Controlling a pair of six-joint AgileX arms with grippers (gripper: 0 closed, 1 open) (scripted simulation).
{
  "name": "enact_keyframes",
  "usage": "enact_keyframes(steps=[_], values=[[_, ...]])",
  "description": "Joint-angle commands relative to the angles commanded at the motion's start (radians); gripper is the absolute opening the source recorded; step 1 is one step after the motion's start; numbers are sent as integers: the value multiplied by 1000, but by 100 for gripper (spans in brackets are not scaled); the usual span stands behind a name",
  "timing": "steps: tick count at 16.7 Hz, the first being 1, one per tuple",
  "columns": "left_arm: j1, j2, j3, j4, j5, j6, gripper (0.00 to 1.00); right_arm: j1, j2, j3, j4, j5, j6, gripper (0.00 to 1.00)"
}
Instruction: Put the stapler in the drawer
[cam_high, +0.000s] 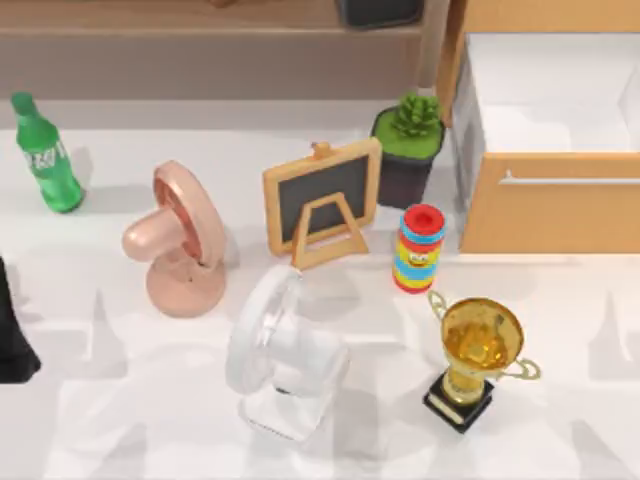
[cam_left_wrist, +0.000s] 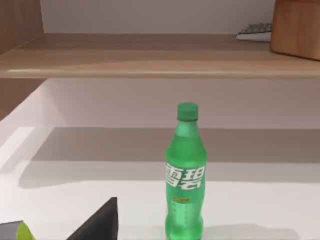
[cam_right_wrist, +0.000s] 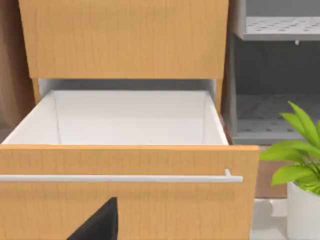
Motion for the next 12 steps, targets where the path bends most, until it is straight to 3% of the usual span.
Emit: enact_keyframes(steps=[6, 12], values=[[0, 0, 0, 0, 0, 0, 100, -85, 108, 81, -78, 0, -108, 100], [0, 0, 0, 0, 0, 0, 100, -375, 558, 358, -344, 0, -558, 100]])
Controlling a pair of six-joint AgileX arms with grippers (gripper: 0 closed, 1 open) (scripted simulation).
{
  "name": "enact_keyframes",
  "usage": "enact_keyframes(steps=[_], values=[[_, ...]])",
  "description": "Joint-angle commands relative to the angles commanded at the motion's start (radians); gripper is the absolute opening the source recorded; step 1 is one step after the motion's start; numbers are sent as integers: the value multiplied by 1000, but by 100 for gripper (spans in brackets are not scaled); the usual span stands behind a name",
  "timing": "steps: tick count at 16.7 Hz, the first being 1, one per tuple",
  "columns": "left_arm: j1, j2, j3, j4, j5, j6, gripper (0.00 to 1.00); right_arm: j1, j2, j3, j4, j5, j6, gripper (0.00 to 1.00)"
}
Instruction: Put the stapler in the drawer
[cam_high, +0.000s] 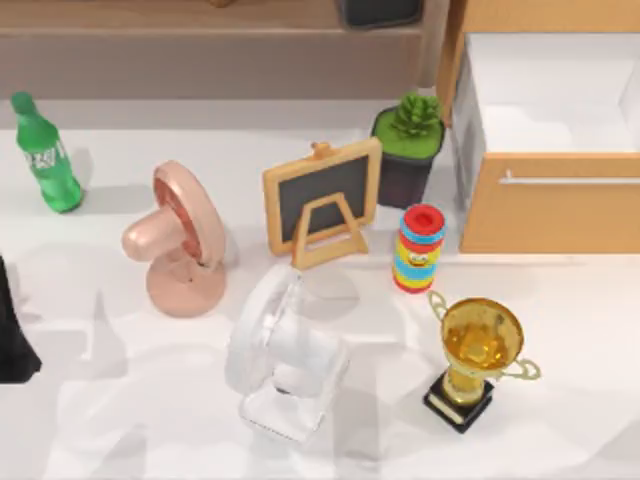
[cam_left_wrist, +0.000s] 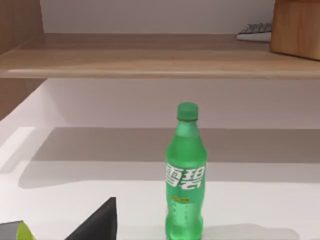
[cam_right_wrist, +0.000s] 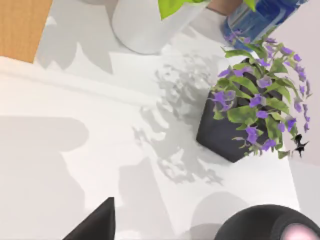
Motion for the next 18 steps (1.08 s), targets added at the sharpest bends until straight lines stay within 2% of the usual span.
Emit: enact_keyframes(steps=[6, 10, 14, 18], values=[[0, 0, 0, 0, 0, 0, 100, -340, 582, 326, -313, 0, -582, 100], [0, 0, 0, 0, 0, 0, 100, -519, 882, 496, -476, 0, -885, 100], [0, 0, 0, 0, 0, 0, 100, -619, 1037, 592, -568, 0, -1040, 100], [0, 0, 0, 0, 0, 0, 100, -630, 1054, 603, -579, 0, -1056, 100]])
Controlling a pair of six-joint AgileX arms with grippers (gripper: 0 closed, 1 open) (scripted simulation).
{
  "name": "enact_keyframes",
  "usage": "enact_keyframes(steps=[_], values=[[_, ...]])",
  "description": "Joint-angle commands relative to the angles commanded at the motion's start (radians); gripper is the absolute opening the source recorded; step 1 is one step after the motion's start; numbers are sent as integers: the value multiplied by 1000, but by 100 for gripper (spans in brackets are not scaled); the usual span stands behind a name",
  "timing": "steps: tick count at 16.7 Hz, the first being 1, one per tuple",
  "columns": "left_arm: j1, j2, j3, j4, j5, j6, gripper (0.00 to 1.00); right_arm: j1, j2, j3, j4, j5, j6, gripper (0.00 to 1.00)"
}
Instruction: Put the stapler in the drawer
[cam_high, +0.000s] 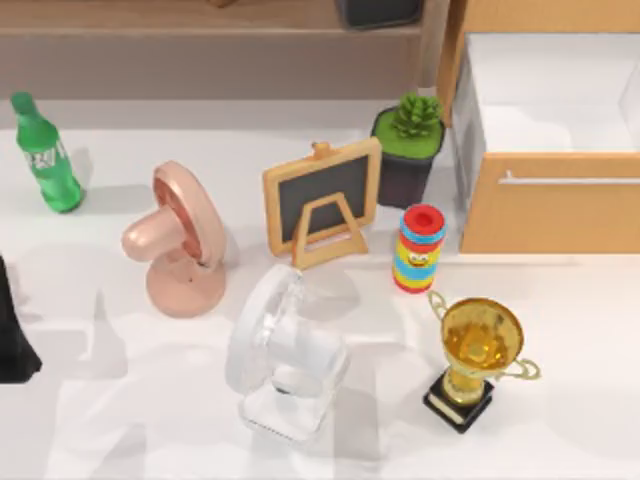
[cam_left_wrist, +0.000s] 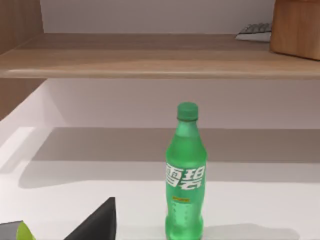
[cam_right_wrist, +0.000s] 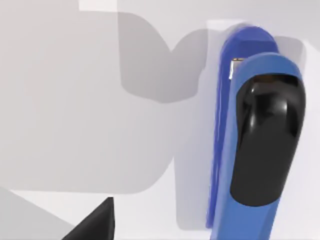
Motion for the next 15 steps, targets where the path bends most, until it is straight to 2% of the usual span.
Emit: enact_keyframes(steps=[4, 11, 15], values=[[0, 0, 0, 0, 0, 0, 100, 3, 5, -13, 18, 0, 4, 100], [0, 0, 0, 0, 0, 0, 100, 2, 97, -109, 207, 0, 4, 100], [0, 0, 0, 0, 0, 0, 100, 1, 103, -114, 217, 0, 3, 100]])
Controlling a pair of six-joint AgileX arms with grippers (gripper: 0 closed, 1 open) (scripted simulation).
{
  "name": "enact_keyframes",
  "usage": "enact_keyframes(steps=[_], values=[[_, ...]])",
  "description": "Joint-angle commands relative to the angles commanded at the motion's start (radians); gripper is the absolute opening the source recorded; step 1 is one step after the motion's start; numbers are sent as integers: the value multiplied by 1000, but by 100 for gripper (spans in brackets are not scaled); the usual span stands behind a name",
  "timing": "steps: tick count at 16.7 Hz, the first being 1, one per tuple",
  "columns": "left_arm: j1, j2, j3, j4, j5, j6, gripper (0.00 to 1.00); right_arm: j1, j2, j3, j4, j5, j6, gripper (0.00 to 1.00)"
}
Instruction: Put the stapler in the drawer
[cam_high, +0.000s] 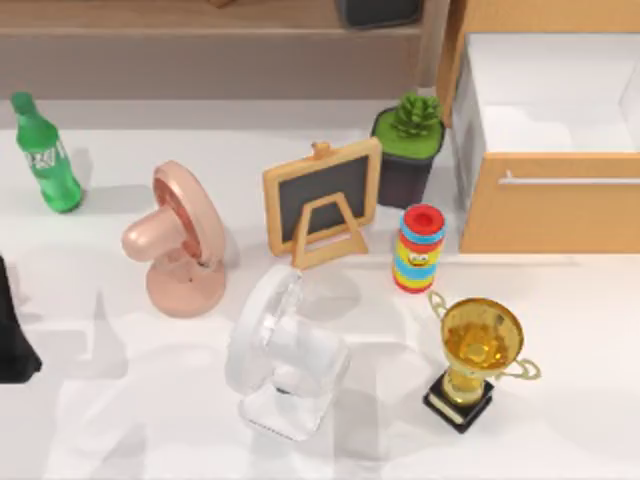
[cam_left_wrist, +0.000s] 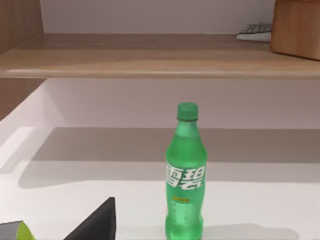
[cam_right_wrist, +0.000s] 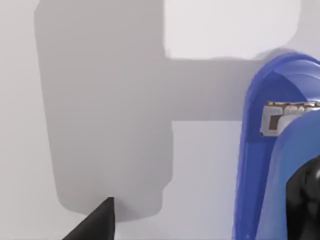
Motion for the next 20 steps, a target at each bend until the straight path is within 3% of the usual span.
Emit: enact_keyframes(steps=[13, 20], values=[[0, 0, 0, 0, 0, 0, 100, 0, 0, 0, 0, 0, 0, 2], [0, 0, 0, 0, 0, 0, 100, 0, 0, 0, 0, 0, 0, 0]])
